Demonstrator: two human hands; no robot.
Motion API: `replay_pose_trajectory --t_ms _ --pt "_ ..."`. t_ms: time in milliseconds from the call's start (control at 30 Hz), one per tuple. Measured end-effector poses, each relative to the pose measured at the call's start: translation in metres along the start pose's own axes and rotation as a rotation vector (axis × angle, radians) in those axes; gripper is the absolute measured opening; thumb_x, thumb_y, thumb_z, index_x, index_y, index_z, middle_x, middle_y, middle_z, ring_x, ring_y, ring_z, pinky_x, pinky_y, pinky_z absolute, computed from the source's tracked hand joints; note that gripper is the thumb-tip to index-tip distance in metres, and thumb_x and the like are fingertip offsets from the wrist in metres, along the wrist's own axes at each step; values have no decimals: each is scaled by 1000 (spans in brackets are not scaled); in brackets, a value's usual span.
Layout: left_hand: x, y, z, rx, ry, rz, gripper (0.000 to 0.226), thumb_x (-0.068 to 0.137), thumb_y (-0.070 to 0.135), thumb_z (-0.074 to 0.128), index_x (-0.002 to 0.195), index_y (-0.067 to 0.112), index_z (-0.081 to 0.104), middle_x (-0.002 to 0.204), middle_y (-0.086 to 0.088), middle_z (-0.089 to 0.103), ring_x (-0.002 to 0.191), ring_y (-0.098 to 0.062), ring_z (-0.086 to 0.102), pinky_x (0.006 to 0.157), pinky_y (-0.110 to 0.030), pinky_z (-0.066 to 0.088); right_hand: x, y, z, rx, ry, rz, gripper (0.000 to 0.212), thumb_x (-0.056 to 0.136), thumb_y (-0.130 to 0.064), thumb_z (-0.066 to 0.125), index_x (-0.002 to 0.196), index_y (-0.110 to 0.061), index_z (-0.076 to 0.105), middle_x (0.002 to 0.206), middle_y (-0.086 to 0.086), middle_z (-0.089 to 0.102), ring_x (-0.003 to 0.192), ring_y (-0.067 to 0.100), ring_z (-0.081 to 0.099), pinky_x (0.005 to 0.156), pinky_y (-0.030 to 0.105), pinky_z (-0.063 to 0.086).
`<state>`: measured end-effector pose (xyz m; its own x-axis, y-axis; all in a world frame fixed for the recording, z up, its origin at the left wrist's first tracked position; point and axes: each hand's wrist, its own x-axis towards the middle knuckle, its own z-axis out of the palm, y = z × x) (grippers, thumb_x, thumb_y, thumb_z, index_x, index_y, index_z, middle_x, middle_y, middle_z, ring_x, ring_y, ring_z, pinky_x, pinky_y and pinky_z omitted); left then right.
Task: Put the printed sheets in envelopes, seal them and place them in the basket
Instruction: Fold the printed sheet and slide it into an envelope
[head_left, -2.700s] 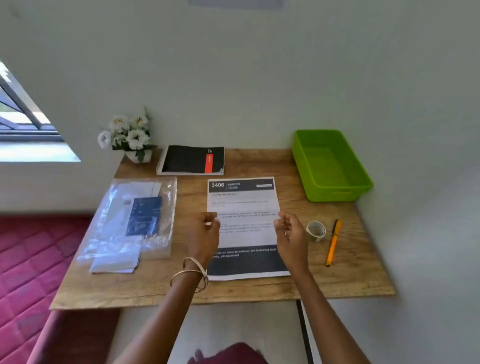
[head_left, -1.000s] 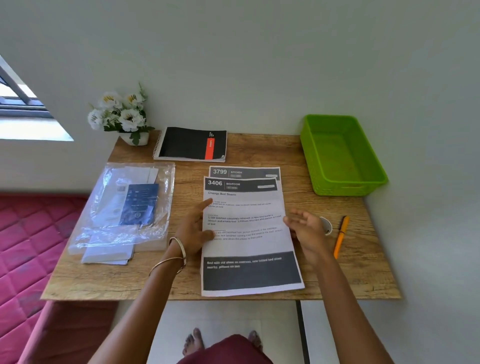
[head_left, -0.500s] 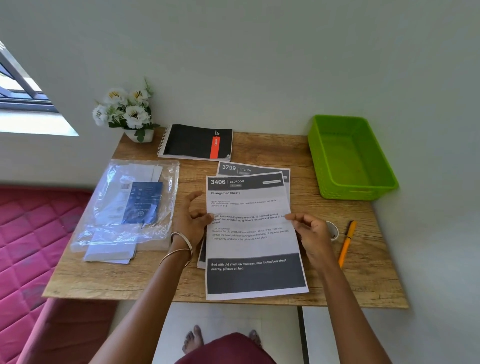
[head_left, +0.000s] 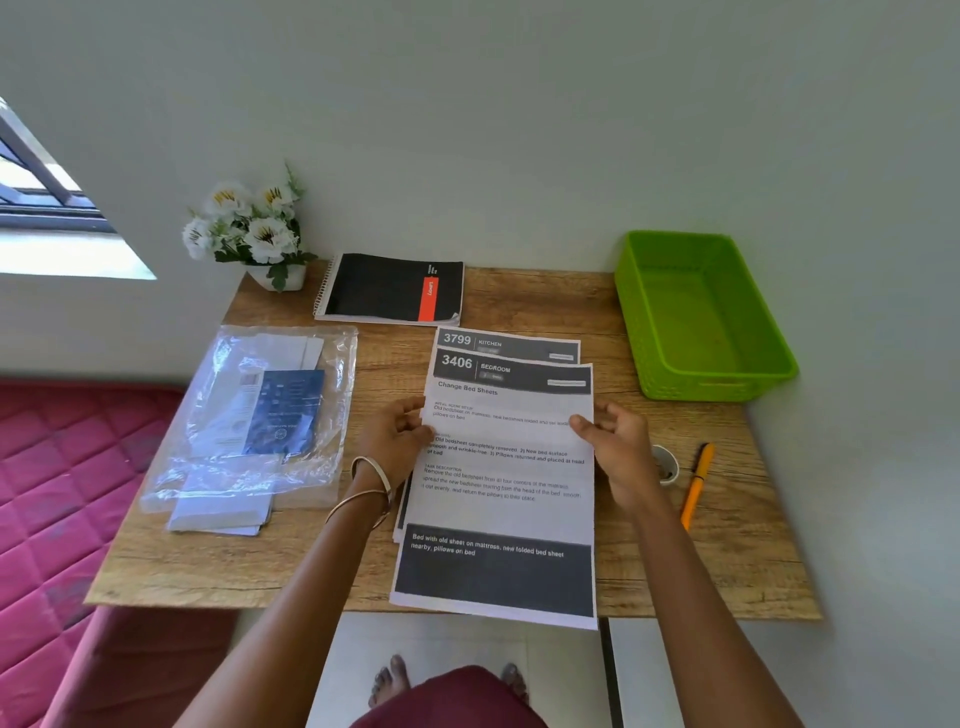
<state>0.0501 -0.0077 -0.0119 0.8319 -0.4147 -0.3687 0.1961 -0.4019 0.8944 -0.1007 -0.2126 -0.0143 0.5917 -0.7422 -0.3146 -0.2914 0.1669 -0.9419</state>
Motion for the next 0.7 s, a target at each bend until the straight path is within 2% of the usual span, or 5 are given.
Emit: replay_pose_trajectory --t_ms 233,400,500,567,700 --pt "11 0 -9 -44 18 -19 14 88 6 58 96 17 61 90 -8 70 78 -22 68 62 -32 55 9 -8 -2 52 -38 -98 29 81 17 59 78 -11 67 89 1 70 85 12 66 65 21 55" --pt "14 2 -13 -81 18 -47 21 90 9 51 103 15 66 85 -12 72 70 -24 68 55 -32 56 15 -3 -9 -215 -10 -235 40 84 19 51 70 -14 69 100 2 70 105 21 63 87 27 52" --pt "17 1 -13 -17 -21 -32 23 92 12 53 109 25 62 82 -7 73 72 -23 70 54 -36 57 10 -8 -1 -396 69 -489 33 87 12 46 84 -9 71 115 6 66 113 18 59 93 25 46" --pt "19 1 -12 90 -24 14 29 93 14 53 116 30 59 84 -3 72 78 -23 70 62 -40 59 3 -9 12 -565 -61 -686 26 96 -12 45 106 -5 68 129 8 60 122 16 50 104 31 35" --pt "13 11 -1 351 64 135 41 94 10 49 133 20 48 109 -2 65 97 -20 62 79 -27 51 -6 20 38 -1082 -378 -701 66 93 -56 18 145 -19 36 156 1 23 145 17 12 118 38 10"
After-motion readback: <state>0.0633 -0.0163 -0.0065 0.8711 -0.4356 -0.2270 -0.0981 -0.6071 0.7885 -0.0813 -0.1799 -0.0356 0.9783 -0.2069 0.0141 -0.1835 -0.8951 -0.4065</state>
